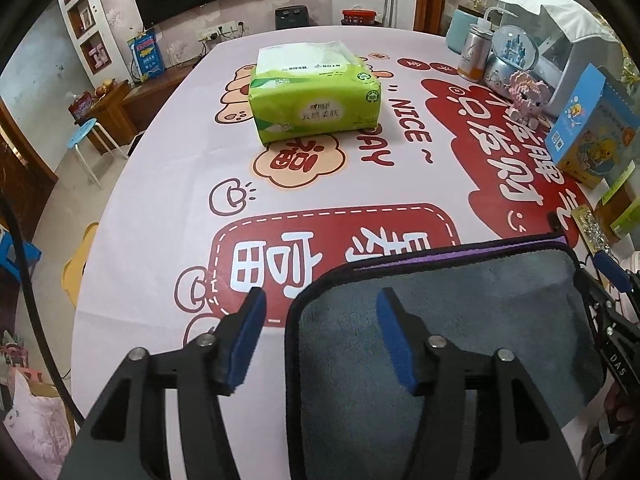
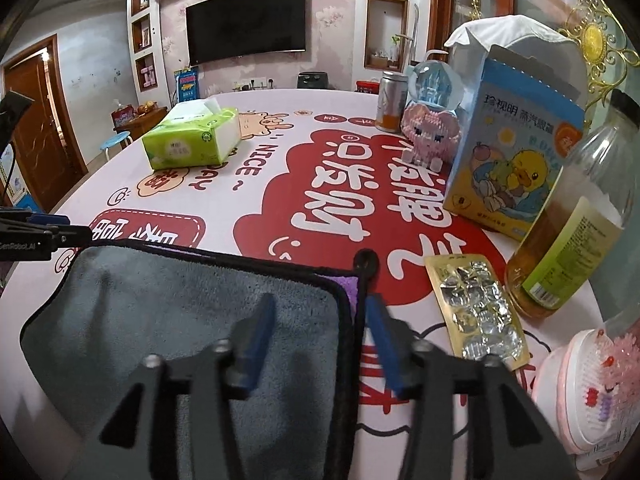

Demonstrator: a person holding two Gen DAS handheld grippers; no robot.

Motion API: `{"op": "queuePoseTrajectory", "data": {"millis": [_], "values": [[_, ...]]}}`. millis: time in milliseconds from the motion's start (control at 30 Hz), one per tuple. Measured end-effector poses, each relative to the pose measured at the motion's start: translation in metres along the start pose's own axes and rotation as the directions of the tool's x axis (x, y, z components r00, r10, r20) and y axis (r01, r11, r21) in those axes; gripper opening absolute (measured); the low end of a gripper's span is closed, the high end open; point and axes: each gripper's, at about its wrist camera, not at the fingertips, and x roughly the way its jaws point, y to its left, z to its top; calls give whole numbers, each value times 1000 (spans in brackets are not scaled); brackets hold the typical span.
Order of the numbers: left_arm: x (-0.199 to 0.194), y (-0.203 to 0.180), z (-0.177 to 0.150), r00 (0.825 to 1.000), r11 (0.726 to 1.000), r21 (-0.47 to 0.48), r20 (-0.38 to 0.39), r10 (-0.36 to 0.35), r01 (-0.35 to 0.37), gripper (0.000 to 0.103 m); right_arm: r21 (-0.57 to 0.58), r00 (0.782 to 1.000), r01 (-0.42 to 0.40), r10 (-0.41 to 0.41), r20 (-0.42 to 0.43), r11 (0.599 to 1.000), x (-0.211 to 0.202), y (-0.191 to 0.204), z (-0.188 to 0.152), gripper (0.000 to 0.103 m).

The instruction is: Fold towel

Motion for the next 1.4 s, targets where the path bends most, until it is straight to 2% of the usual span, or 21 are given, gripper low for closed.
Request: {"op": "queuePoseTrajectory", "data": {"millis": [133, 200, 400, 567, 700, 1000, 1400], "values": [[-9, -3, -6, 1000, 1000, 2, -7, 15, -15, 75, 9, 1000, -3, 3, -17, 1000, -5, -1, -1, 61], [-15, -3, -11, 1000, 1000, 1, -16, 12, -12, 80, 17, 999, -19, 19, -29, 1000, -10, -1, -2, 67], [-36, -6, -30, 999, 1000, -8, -37, -22, 22, 90, -5, 997, -46, 45, -60, 999, -31, 8, -9, 82], [-56, -13, -52, 997, 999, -10, -75, -35, 34, 95, 61, 991, -90, 96, -92, 994, -54, 13, -24, 95], [-77, -22, -75, 996, 999, -11, -74, -41, 40, 97, 118, 984, -119, 133, -120, 986, -71, 15, -40, 95], [-122, -31, -124, 997, 999, -9, -66, -40, 39, 97, 104, 971, -137, 154, -181, 985, -121, 32, -85, 95], [-205, -37, -183, 999, 999, 0, 5, -43, 43, 98, 87, 978, -121, 134, -158, 989, -208, 32, -112, 95]]}}
